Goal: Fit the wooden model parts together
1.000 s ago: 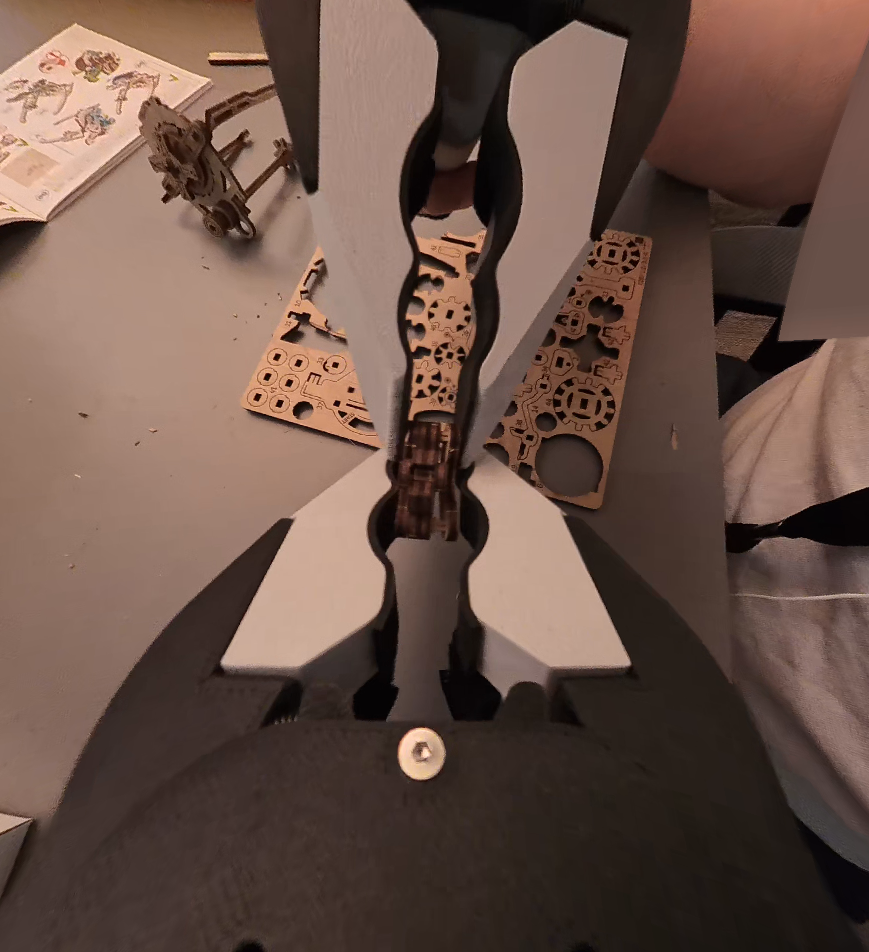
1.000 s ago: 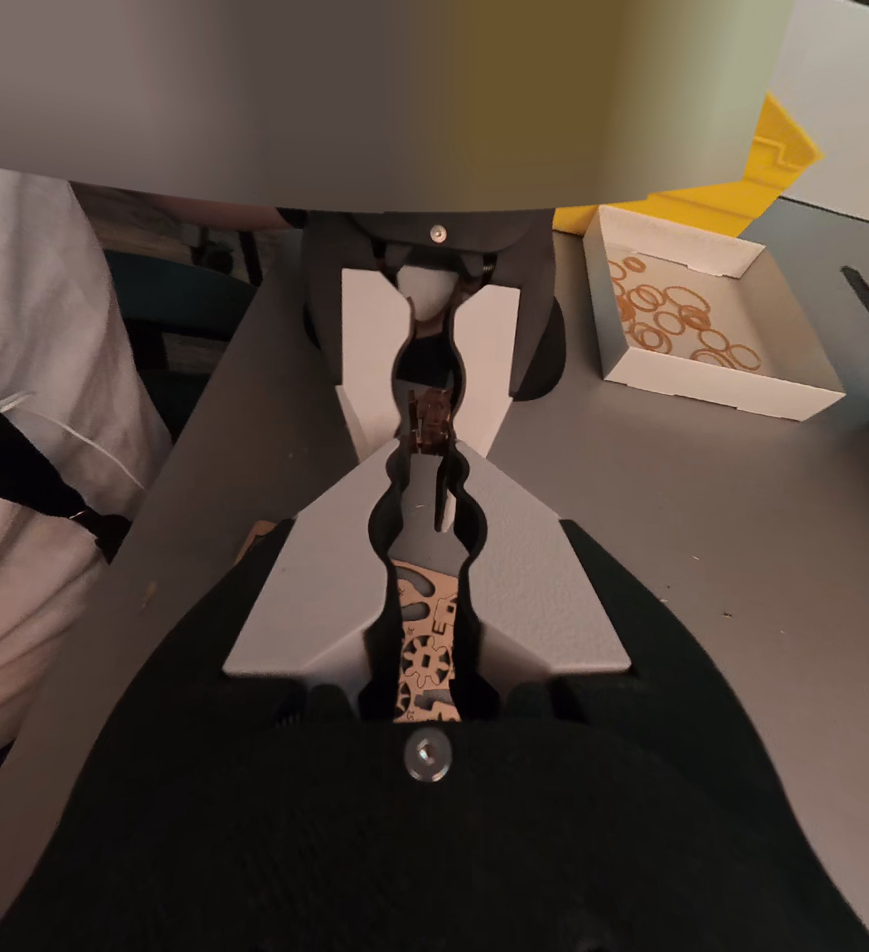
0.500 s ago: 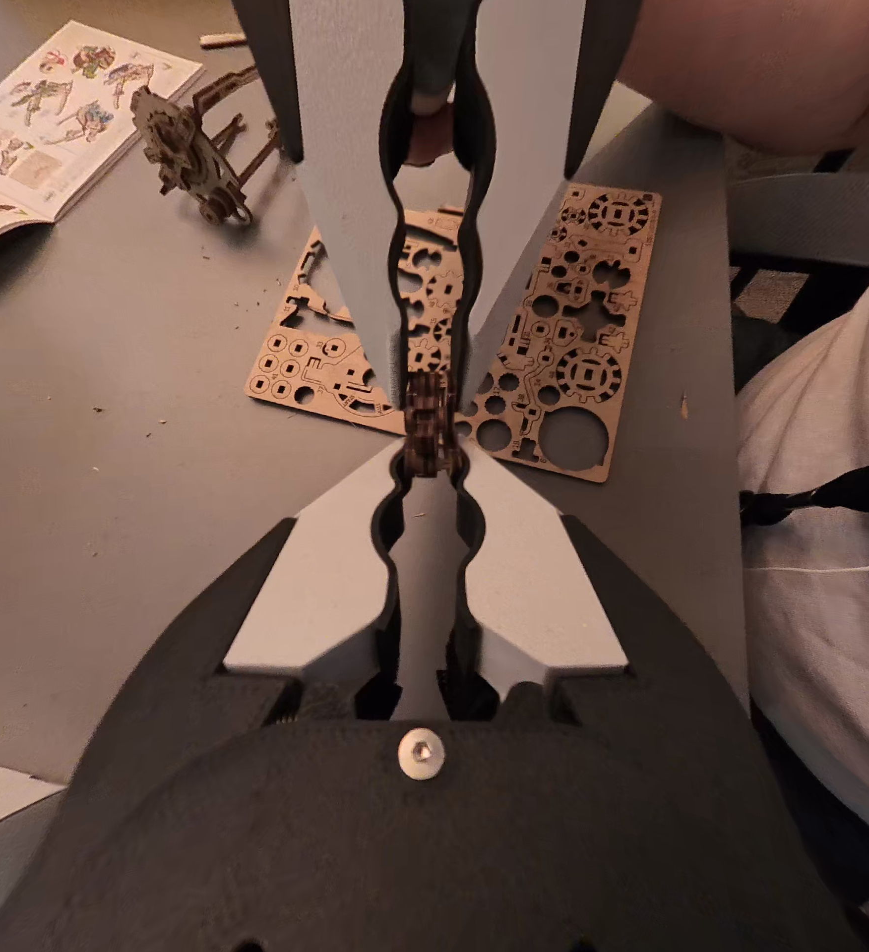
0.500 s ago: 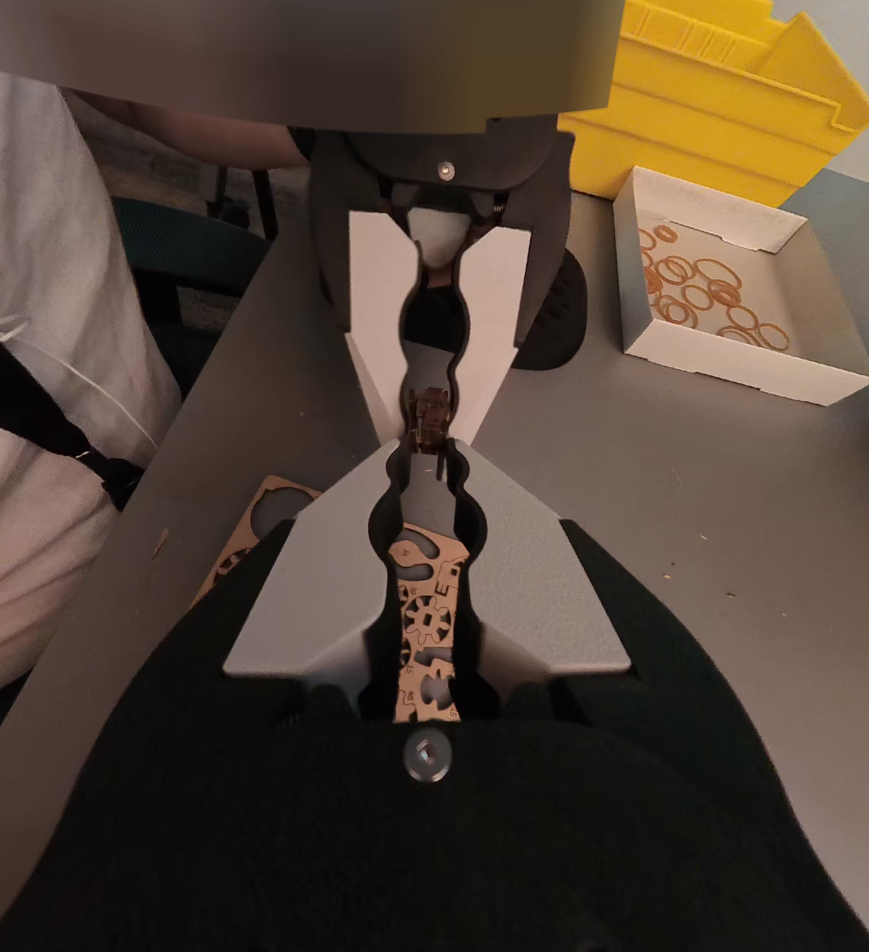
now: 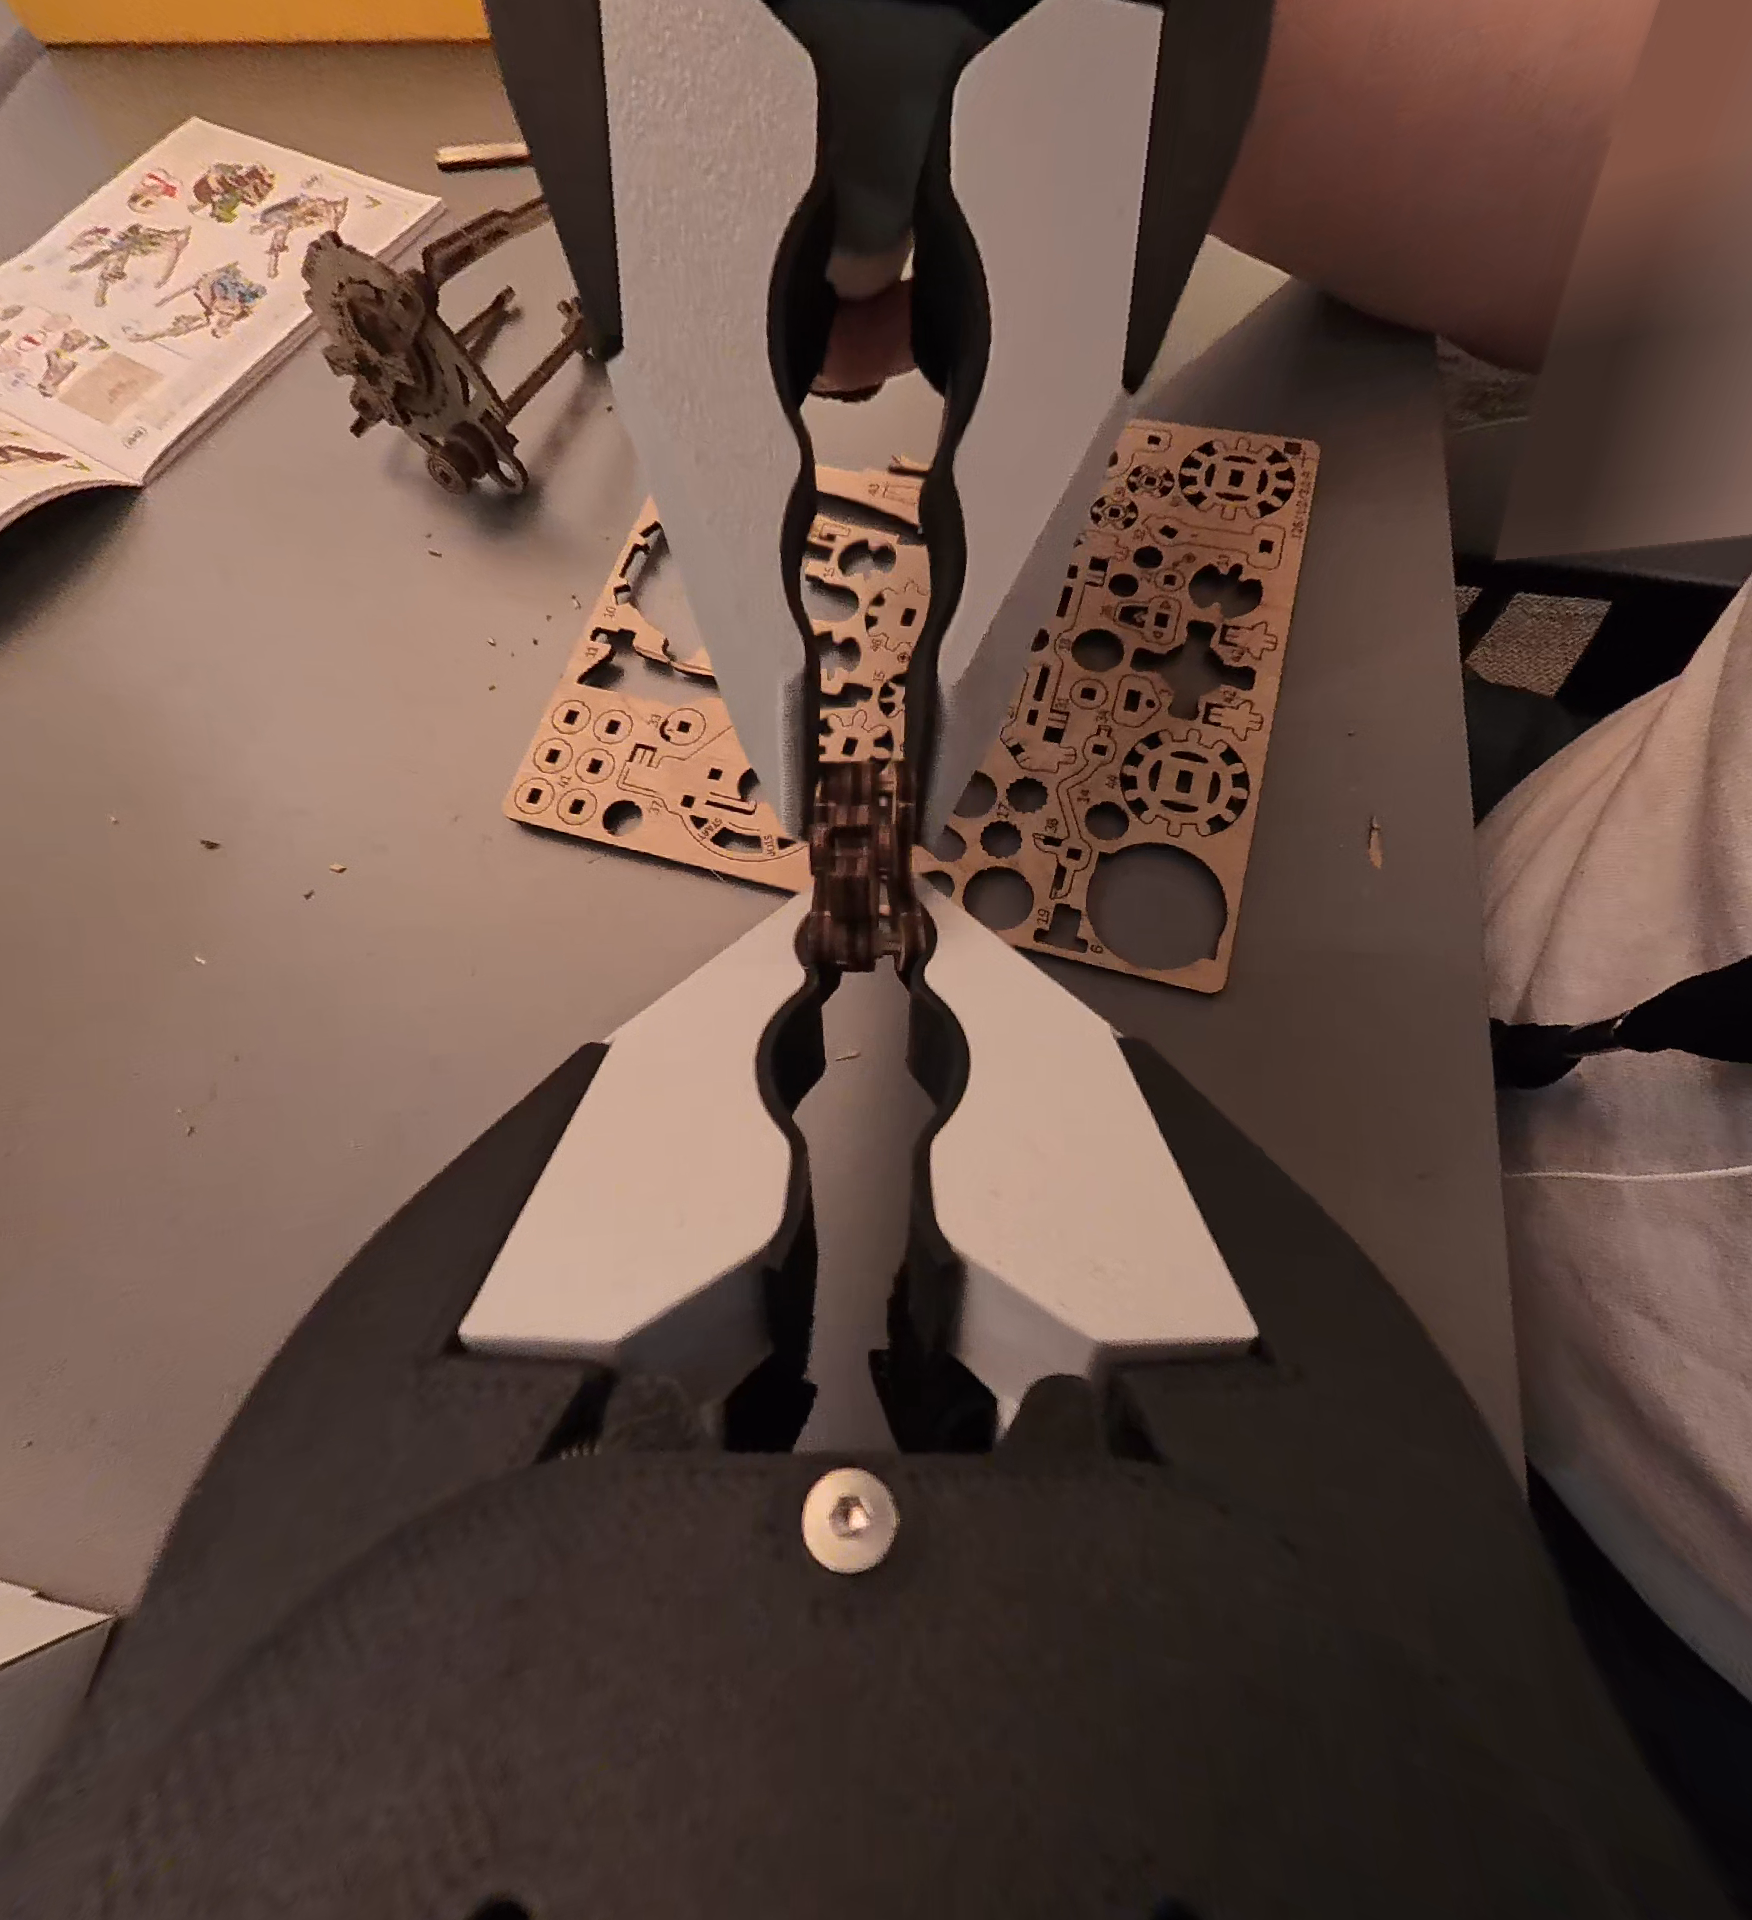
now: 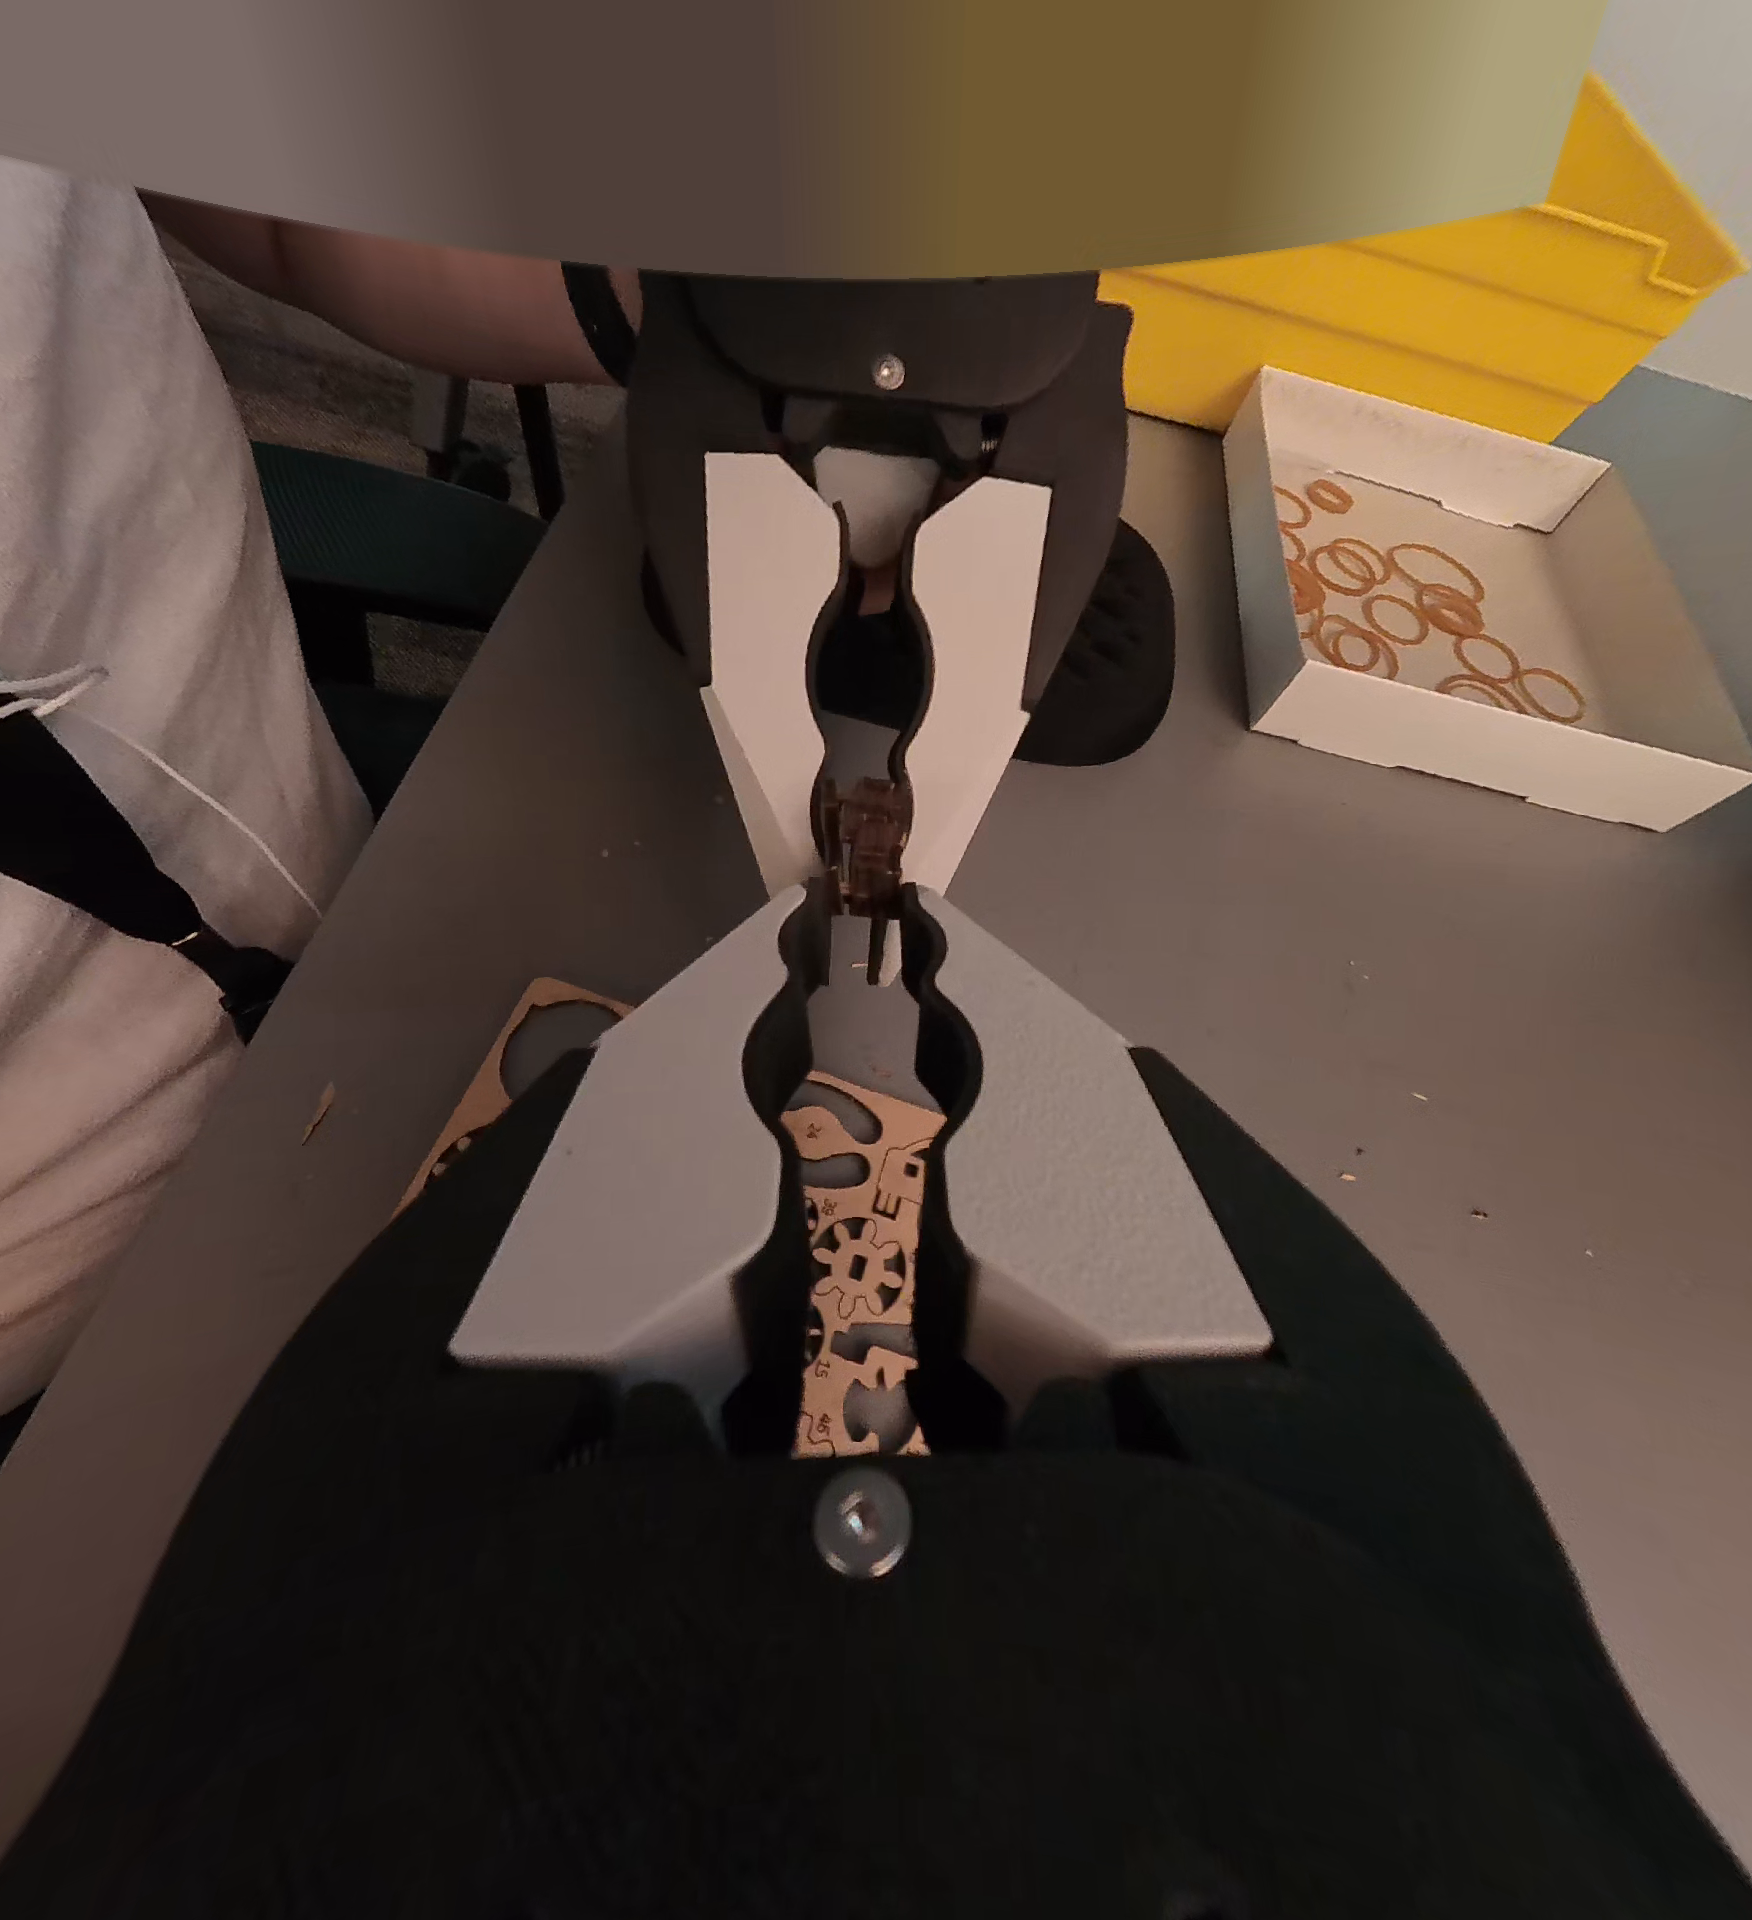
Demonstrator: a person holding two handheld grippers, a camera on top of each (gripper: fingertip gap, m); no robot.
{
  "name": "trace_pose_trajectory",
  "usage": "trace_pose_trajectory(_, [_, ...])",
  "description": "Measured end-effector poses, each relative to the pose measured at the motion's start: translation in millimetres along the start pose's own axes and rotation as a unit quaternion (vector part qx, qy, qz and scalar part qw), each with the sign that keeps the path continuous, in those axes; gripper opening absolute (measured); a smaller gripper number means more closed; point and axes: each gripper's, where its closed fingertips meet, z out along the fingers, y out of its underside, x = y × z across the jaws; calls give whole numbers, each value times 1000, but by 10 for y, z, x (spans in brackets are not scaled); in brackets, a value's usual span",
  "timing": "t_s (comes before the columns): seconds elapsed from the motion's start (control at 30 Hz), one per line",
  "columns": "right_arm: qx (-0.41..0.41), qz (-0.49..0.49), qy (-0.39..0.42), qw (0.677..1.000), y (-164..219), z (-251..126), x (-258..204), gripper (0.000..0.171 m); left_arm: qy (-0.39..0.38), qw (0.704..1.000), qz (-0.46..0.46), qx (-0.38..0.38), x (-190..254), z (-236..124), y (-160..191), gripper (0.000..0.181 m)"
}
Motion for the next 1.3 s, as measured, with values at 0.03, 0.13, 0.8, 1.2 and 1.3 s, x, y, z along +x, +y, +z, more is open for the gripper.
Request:
trace_pose_trajectory(0.03, [1,1,-2,1000,-1,-1,-6,12,-2,1000,4,2,4,1,-2,7])
trace_pose_trajectory(0.13, [-11,-4,-4,1000,41,19,-16,12,-9,1000,6,-7,7,24,34,8])
trace_pose_trajectory(0.8, [-56,-39,2,998,190,73,-37,13,-35,999,17,-20,-6,50,106,14])
trace_pose_trajectory(1.2, [-71,-59,-6,996,257,88,-81,13,-46,996,66,-26,24,49,121,14])
trace_pose_trajectory(1.3, [-78,-63,-12,995,288,110,-107,13,-46,995,77,-39,43,59,157,14])
